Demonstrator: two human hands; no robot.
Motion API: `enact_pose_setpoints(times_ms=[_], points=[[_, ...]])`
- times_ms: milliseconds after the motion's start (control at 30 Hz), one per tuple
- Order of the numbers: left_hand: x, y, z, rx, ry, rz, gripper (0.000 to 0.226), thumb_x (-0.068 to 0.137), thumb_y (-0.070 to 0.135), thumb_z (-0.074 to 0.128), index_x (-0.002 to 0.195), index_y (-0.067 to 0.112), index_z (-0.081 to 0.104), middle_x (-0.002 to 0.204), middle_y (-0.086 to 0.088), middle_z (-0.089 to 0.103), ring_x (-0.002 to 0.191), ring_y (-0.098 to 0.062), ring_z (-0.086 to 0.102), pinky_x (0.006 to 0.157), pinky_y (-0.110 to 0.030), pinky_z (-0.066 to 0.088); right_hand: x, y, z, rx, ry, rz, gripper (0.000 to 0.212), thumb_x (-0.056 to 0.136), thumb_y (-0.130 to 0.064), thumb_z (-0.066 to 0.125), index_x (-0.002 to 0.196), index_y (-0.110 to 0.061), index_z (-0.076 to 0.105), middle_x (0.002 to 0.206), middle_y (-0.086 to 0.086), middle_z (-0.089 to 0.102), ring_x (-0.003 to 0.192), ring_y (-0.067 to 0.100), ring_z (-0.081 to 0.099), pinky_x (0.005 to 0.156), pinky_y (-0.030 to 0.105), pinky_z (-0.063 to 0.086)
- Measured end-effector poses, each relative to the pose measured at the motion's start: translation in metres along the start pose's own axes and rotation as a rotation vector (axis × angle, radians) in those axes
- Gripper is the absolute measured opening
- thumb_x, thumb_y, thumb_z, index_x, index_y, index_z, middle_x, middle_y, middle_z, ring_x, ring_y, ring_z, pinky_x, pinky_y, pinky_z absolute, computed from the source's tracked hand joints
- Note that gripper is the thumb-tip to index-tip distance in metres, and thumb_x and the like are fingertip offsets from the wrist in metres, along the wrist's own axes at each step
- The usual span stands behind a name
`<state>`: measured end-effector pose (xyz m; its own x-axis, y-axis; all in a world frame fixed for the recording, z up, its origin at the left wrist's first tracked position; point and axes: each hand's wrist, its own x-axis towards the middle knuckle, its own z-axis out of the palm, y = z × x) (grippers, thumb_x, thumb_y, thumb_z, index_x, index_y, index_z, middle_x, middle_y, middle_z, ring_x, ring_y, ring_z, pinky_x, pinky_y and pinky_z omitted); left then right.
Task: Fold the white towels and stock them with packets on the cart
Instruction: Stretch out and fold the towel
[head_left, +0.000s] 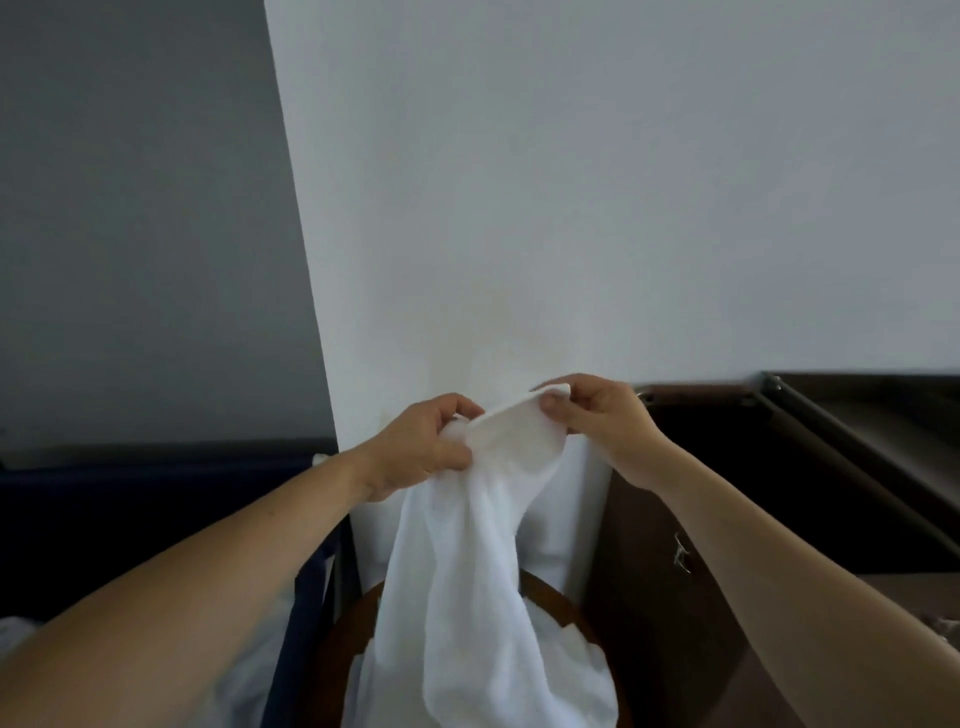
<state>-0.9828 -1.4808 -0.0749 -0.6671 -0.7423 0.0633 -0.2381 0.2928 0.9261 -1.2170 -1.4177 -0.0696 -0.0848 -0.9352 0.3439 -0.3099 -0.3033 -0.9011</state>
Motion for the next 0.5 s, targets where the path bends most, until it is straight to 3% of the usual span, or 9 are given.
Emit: enact_pose_setpoints(times_ms=[33, 100, 167, 267, 367, 433, 500], points=[[-0.001, -0.002, 0.001, 0.029, -0.001, -0.015, 0.039, 0.065, 0.018, 0.067, 0.104, 0.018, 0.064, 0.103, -0.011, 0.069, 0.091, -0.029, 0.069, 0.082, -0.041, 0.059, 0.001, -0.004, 0.004, -0.043, 0.026, 0.004, 0.009, 0.091, -0.019, 0.069, 0.083, -0.023, 0.072, 0.075, 0.002, 0.065, 0.073, 0.017, 0.06, 0.075, 0.038, 0.049], [-0.003, -0.004, 0.006, 0.078, -0.008, -0.028, 0.029, 0.072, 0.031, 0.073, 0.096, 0.017, 0.066, 0.094, -0.011, 0.07, 0.081, -0.022, 0.068, 0.077, -0.035, 0.056, 0.001, -0.01, 0.012, -0.137, 0.045, 0.027, 0.036, 0.092, -0.036, 0.065, 0.065, -0.013, 0.06, 0.063, 0.0, 0.052, 0.064, 0.018, 0.049, 0.066, 0.038, 0.042], [-0.001, -0.004, 0.01, 0.162, 0.049, -0.012, 0.027, 0.085, 0.042, 0.07, 0.086, 0.015, 0.067, 0.087, -0.013, 0.068, 0.074, -0.018, 0.064, 0.074, -0.034, 0.053, 0.002, -0.022, 0.019, -0.177, 0.056, 0.032, 0.052, 0.091, -0.047, 0.06, 0.067, -0.002, 0.048, 0.062, 0.002, 0.043, 0.061, 0.019, 0.04, 0.062, 0.036, 0.035], [0.001, -0.007, 0.01, 0.334, 0.189, 0.054, 0.035, 0.099, 0.041, 0.054, 0.086, 0.01, 0.065, 0.086, -0.012, 0.067, 0.076, -0.024, 0.061, 0.073, -0.034, 0.049, 0.007, -0.039, 0.025, -0.237, 0.085, 0.003, 0.046, 0.097, -0.036, 0.059, 0.077, 0.005, 0.052, 0.064, 0.004, 0.044, 0.061, 0.017, 0.041, 0.06, 0.032, 0.035], [0.0, -0.016, 0.009, 0.445, 0.264, 0.077, 0.032, 0.102, 0.032, 0.048, 0.078, 0.01, 0.049, 0.072, -0.004, 0.052, 0.064, -0.016, 0.047, 0.059, -0.018, 0.036, 0.009, -0.06, 0.026, -0.244, 0.135, -0.089, 0.042, 0.097, -0.031, 0.06, 0.075, 0.005, 0.052, 0.063, 0.004, 0.041, 0.057, 0.012, 0.039, 0.055, 0.028, 0.032], [-0.002, -0.024, 0.009, 0.442, 0.255, 0.011, 0.031, 0.103, 0.03, 0.045, 0.083, 0.008, 0.049, 0.075, -0.006, 0.052, 0.066, -0.017, 0.048, 0.062, -0.022, 0.039, 0.015, -0.074, 0.023, -0.189, 0.254, -0.134, 0.042, 0.096, -0.028, 0.061, 0.07, 0.003, 0.047, 0.061, 0.002, 0.035, 0.055, 0.01, 0.033, 0.051, 0.027, 0.027], [-0.004, -0.035, 0.007, 0.316, 0.234, -0.075, 0.038, 0.104, 0.033, 0.043, 0.098, -0.002, 0.057, 0.091, -0.019, 0.063, 0.083, -0.033, 0.061, 0.077, -0.037, 0.05, 0.023, -0.084, 0.018, -0.141, 0.394, -0.162, 0.042, 0.095, -0.027, 0.062, 0.072, 0.005, 0.048, 0.062, 0.003, 0.033, 0.056, 0.011, 0.032, 0.052, 0.029, 0.026]])
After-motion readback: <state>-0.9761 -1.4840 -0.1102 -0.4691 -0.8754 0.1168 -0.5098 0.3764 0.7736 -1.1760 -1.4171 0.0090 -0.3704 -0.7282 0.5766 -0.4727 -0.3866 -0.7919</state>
